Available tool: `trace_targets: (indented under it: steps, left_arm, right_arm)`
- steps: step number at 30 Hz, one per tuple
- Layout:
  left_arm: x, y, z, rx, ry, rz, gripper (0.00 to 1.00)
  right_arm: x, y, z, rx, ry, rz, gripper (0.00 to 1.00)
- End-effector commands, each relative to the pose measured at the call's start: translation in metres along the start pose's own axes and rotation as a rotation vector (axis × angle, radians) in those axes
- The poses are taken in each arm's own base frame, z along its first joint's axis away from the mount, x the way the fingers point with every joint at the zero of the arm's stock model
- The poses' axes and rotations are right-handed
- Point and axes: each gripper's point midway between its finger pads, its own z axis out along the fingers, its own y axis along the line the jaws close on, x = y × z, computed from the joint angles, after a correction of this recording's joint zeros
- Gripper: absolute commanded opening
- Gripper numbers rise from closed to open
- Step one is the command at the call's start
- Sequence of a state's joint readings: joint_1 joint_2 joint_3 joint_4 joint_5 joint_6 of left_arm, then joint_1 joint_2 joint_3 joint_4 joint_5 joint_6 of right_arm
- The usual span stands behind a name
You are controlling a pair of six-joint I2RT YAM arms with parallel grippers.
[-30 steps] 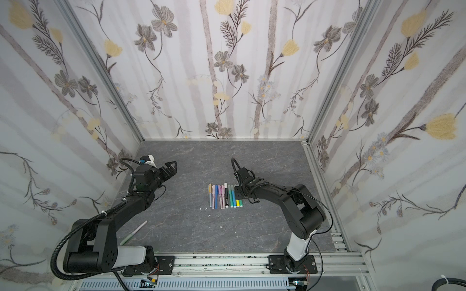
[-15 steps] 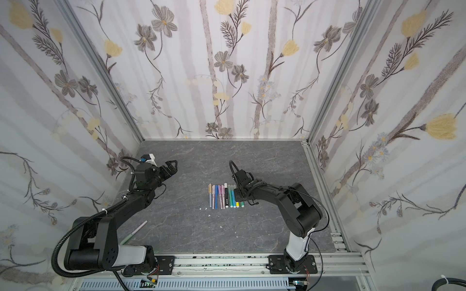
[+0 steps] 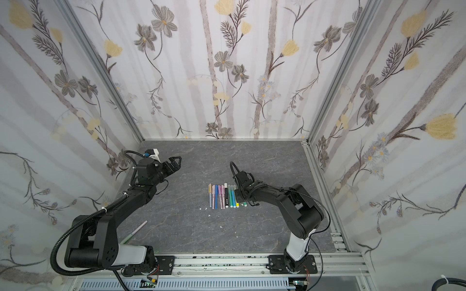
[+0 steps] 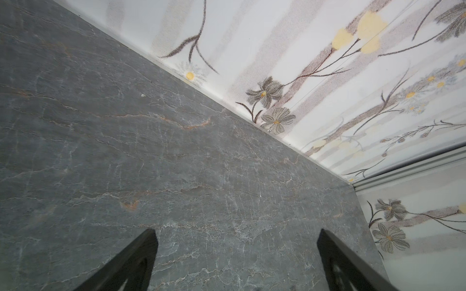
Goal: Open the pen caps
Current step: 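Lift the green highlighter with the right gripper while the left gripper grasps its cap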
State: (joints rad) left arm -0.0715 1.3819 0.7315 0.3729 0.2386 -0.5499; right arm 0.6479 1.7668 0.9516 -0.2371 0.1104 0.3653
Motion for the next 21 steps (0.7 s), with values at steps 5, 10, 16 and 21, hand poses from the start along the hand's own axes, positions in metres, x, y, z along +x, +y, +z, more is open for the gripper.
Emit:
trace_targets:
  steps: [5,10,16,21]
  left_arm:
    - [-0.006,-0.019,-0.002,0.02,0.008,0.009,1.0]
    - [0.011,-0.059,0.005,0.092,0.065,0.024,1.0]
    - [0.055,-0.123,0.017,0.231,0.195,0.064,1.0]
    - [0.097,-0.171,0.026,0.339,0.31,0.091,1.0]
  right_arm:
    - [0.038,-0.008,0.005,0.008,0.125,-0.019,0.09]
    - [0.019,-0.011,-0.013,-0.026,0.049,-0.002,0.01]
    - [-0.017,-0.008,-0.06,-0.159,-0.131,0.0,0.0]
    - [-0.034,-0.014,-0.093,-0.263,-0.265,0.021,0.0]
